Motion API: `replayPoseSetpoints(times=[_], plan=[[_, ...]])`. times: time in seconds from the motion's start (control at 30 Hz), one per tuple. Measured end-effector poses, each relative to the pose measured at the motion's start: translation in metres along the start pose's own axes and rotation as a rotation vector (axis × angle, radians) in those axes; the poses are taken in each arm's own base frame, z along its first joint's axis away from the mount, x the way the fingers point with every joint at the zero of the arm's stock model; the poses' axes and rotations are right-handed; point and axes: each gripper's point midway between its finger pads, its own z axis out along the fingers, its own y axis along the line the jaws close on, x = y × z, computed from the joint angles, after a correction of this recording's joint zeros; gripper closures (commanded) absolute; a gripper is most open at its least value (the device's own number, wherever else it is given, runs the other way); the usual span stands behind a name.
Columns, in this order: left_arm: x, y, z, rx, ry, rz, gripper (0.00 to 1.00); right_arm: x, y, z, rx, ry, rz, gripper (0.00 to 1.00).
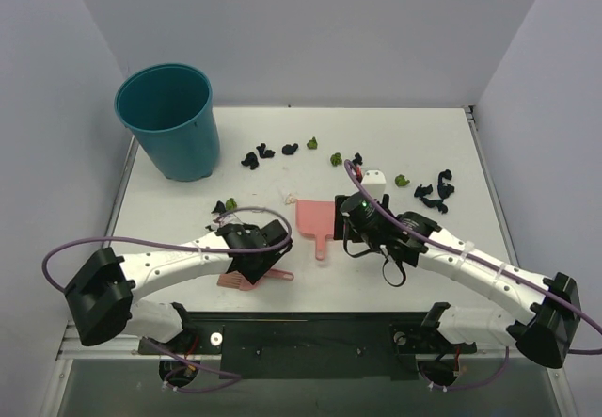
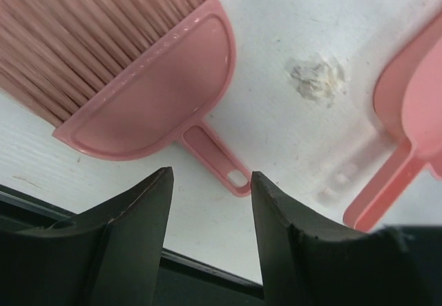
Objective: Sweep away the paper scraps from the table
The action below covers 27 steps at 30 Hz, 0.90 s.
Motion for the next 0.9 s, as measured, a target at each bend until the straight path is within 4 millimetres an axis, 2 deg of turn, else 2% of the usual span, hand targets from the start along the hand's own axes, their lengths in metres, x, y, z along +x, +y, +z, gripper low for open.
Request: replayPoseSetpoints(times=[0.13,0.27,0.5,0.63,0.9], plan=[[0.007,0.005,0.016,-0.055,-0.007,-0.121,0.4,-0.002,-0.009,-0.008,0.0,-0.016,0.012,0.35],[0.011,0.012,0.029,-0.094,-0.017,-0.159,0.4,-0.001,-0.015,-0.011,0.005,-0.018,0.018,0.36],[0.021,0.004,0.044,-0.103,-0.011,-0.181,0.4,0.007,-0.021,-0.01,0.019,0.0,0.004,0.36],[0.022,-0.001,0.044,-0.094,-0.007,-0.191,0.41,0.006,-0.023,-0.011,0.02,-0.005,0.008,0.35],[0.023,0.0,0.047,-0.123,-0.014,-0.181,0.55,0.012,-0.027,-0.009,0.019,0.013,0.005,0.35]])
